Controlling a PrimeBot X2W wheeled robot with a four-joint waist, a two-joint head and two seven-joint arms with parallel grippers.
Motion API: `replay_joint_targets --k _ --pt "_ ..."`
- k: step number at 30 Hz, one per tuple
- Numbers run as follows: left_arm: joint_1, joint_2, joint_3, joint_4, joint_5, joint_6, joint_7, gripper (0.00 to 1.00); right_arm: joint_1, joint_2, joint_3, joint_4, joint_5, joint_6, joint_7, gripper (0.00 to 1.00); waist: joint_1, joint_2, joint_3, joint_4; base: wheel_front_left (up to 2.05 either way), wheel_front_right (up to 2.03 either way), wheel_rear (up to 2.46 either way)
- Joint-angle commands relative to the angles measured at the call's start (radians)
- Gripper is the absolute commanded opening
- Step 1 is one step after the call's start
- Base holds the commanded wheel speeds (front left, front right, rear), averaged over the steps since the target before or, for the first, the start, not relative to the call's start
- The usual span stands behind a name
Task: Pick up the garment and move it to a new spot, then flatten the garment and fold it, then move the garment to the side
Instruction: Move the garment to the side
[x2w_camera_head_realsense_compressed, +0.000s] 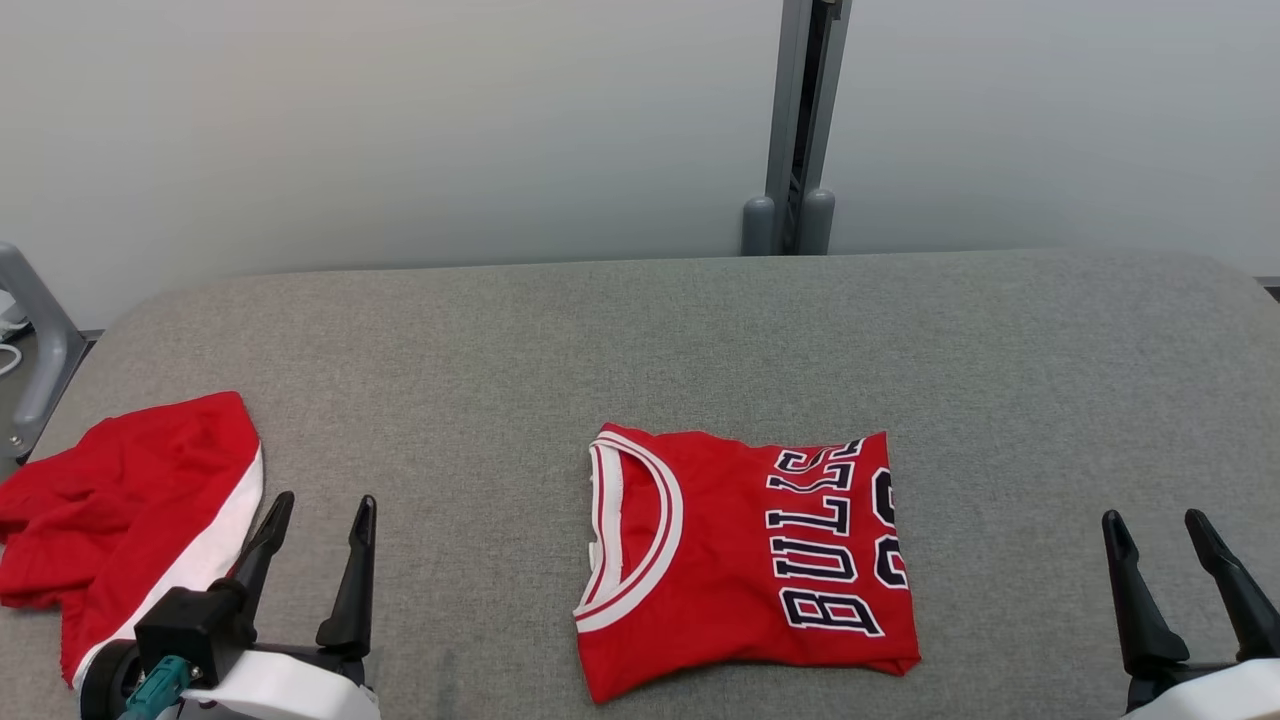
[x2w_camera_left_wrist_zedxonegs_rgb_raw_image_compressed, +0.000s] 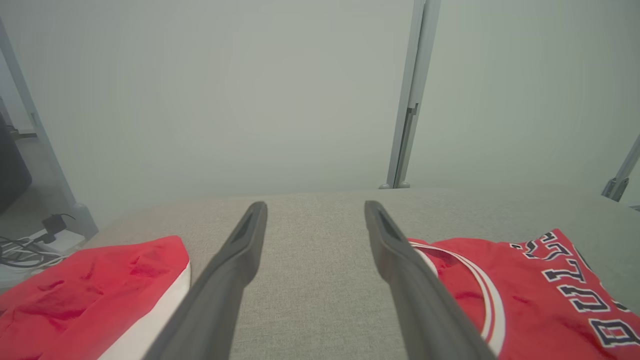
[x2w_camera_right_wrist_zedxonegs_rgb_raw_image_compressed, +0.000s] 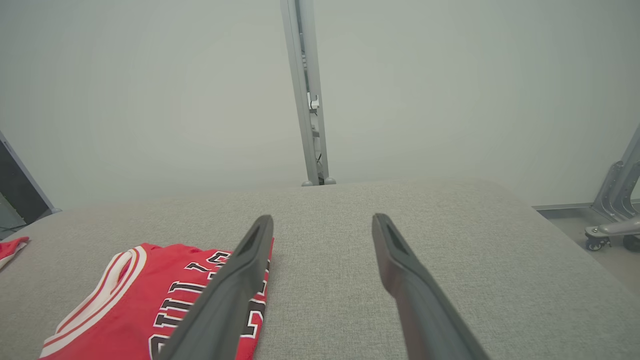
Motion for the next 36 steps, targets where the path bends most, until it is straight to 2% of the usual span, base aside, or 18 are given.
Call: replay_joint_targets --k 1,9,22,29,30,31,32,36 --pt "-0.016 0.006 0.0 -0.005 -0.005 0.003 -0.005 1.0 0.0 -0.003 -0.005 -0.007 -0.007 0.0 0.002 1.0 0.0 -0.0001 0.004 0.004 0.0 0.0 0.0" --pt "-0.068 0.007 0.001 -0.02 -0.006 0.005 -0.016 1.0 -0.056 -0.02 0.029 0.033 0.002 0.0 0.025 1.0 0.0 -0.0001 0.09 0.041 0.0 0.0 0.0" --pt "-0.214 -0.03 -0.026 0.025 -0.006 -0.024 -0.071 1.0 -0.235 -0.075 0.158 0.272 0.05 0.0 0.004 1.0 0.0 -0.0001 0.311 0.126 0.0 0.0 0.0" --pt "-0.255 -0.046 -0.029 0.059 -0.001 -0.031 -0.093 1.0 -0.285 -0.103 0.237 0.356 0.098 0.0 0.028 1.0 0.0 -0.0001 0.35 0.139 0.0 0.0 0.0" --pt "-0.258 -0.048 -0.029 0.063 0.0 -0.033 -0.095 1.0 -0.289 -0.108 0.246 0.365 0.106 0.0 0.037 0.6 0.0 -0.0001 0.351 0.139 0.0 0.0 0.0" --pt "-0.261 -0.05 -0.028 0.066 0.0 -0.033 -0.097 1.0 -0.291 -0.108 0.252 0.369 0.117 0.0 0.039 0.25 0.0 -0.0001 0.352 0.138 0.0 0.0 0.0" --pt "-0.261 -0.049 -0.027 0.07 0.0 -0.033 -0.099 1.0 -0.292 -0.113 0.258 0.376 0.126 0.0 0.052 0.0 0.0 -0.0001 0.352 0.137 0.0 0.0 0.0" --pt "-0.263 -0.049 -0.023 0.078 0.004 -0.035 -0.102 1.0 -0.306 -0.146 0.278 0.372 0.147 0.0 0.075 0.0 0.0 -0.0001 0.345 0.119 0.0 0.0 0.0"
